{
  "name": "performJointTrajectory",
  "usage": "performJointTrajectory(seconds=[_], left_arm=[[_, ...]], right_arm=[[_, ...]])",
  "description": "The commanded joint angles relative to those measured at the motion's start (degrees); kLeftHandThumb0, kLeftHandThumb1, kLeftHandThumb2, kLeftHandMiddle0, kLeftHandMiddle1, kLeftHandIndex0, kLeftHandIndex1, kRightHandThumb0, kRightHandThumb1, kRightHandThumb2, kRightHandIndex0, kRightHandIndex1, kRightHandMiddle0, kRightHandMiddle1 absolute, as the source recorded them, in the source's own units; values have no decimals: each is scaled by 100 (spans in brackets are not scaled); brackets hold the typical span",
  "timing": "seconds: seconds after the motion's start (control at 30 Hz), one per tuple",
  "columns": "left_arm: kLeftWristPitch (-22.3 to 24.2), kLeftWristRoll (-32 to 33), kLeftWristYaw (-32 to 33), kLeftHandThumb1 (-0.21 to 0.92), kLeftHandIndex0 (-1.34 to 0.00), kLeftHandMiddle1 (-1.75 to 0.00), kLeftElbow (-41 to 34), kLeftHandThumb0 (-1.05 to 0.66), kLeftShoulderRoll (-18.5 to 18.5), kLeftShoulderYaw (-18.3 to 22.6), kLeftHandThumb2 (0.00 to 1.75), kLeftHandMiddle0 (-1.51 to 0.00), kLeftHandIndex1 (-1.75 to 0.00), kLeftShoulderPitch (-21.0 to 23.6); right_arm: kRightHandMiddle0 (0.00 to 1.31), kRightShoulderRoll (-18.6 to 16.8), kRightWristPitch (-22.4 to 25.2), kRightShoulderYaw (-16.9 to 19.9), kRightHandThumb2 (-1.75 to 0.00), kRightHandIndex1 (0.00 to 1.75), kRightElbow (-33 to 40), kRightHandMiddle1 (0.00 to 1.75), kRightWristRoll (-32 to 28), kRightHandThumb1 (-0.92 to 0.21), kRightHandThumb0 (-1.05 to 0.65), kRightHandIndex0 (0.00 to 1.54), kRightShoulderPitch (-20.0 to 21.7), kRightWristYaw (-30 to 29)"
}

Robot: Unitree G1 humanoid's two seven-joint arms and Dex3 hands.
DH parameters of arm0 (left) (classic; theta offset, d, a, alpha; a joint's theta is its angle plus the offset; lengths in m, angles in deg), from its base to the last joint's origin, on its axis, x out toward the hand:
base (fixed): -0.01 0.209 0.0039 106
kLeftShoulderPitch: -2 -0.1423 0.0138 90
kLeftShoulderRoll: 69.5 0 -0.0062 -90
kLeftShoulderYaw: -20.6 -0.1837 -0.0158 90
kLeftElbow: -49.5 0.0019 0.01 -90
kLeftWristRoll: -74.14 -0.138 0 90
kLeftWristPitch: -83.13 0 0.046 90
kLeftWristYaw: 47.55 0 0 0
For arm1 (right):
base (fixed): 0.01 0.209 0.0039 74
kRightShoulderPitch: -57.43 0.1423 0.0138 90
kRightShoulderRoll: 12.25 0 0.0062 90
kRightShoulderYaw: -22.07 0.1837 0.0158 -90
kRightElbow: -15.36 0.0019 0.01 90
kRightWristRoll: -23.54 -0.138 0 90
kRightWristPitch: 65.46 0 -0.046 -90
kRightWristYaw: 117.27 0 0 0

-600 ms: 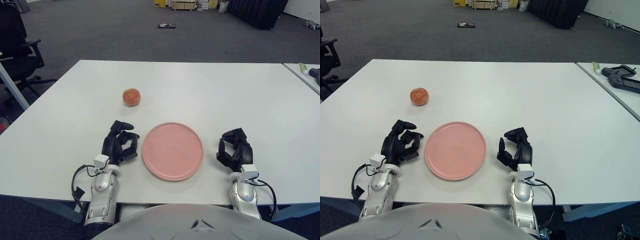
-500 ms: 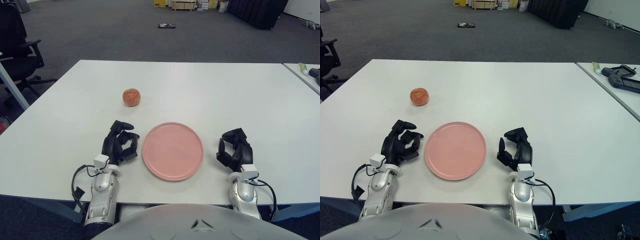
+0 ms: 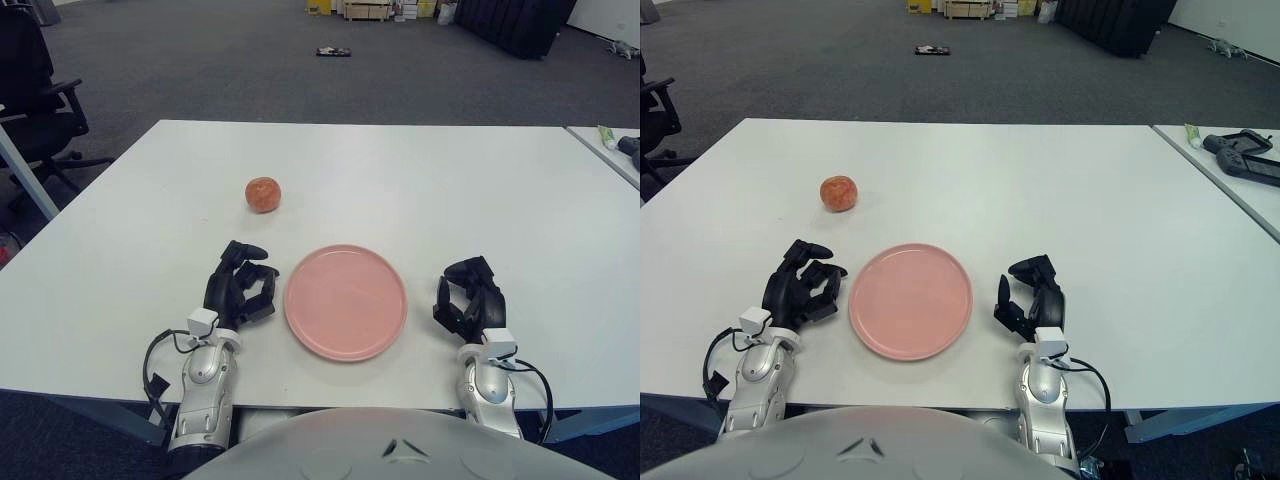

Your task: Put the apple into the plate.

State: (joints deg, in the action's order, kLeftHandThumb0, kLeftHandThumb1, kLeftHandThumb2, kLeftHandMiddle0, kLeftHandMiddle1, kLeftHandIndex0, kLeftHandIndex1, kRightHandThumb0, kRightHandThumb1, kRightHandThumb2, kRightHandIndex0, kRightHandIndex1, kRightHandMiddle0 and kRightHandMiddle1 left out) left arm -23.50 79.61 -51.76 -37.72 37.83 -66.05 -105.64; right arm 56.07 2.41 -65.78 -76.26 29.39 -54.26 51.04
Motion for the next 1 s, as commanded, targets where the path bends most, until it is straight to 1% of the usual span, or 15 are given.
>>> performJointTrajectory(seconds=[0.0,0.07,0.23,0.27,0.37,0.53,0.63,0.67,0.73,0.9,0.97], left_arm=[[-7,-171,110,44,-39,-145,-20,-1,-36,-18,108,-62,-175,116],[-70,-303,176,42,-38,-149,-7,-1,-51,-22,112,-62,-175,130],[-271,-1081,704,36,-38,-159,123,-1,-129,-27,123,-64,-175,297],[-328,-1384,933,35,-38,-161,185,-1,-167,-33,125,-64,-175,366],[-448,-2004,1432,31,-39,-167,337,-1,-245,-55,131,-65,-175,531],[-300,-2842,2092,30,-39,-173,492,-1,-414,-143,135,-64,-175,828],[-183,-3185,2378,30,-39,-174,611,-1,-517,-194,136,-63,-175,1038],[-114,-3327,2500,30,-40,-174,875,-1,-644,-194,136,-63,-175,1315],[-63,-3516,2693,27,-41,-174,1307,-1,-842,-203,139,-64,-175,1718],[-273,-3706,3107,26,-42,-175,2047,-1,-1116,-310,141,-66,-175,2204],[-393,-3807,3328,28,-40,-175,2372,-1,-1231,-392,138,-64,-175,2419]], right_arm=[[41,-12,-25,-14,-99,152,7,175,-58,-58,-40,65,56,31],[41,-18,-37,-18,-100,153,7,175,-58,-57,-41,66,55,34],[42,-18,7,-20,-101,154,26,175,-94,-57,-41,65,55,70],[42,-19,18,-19,-101,154,22,175,-89,-56,-41,65,57,66],[42,-21,39,-13,-101,155,9,175,-66,-56,-41,66,64,52],[42,-18,37,-6,-101,155,-14,175,42,-57,-41,65,72,-28],[42,-13,13,-9,-101,156,-31,175,89,-57,-41,66,77,-62],[42,-9,1,-10,-101,156,-41,175,107,-57,-41,66,82,-73],[42,-1,-13,-13,-101,156,-51,175,128,-57,-41,66,87,-88],[42,2,-2,-16,-101,156,-69,175,127,-56,-41,65,98,-102],[42,-2,6,-11,-101,155,-73,175,113,-57,-41,64,103,-101]])
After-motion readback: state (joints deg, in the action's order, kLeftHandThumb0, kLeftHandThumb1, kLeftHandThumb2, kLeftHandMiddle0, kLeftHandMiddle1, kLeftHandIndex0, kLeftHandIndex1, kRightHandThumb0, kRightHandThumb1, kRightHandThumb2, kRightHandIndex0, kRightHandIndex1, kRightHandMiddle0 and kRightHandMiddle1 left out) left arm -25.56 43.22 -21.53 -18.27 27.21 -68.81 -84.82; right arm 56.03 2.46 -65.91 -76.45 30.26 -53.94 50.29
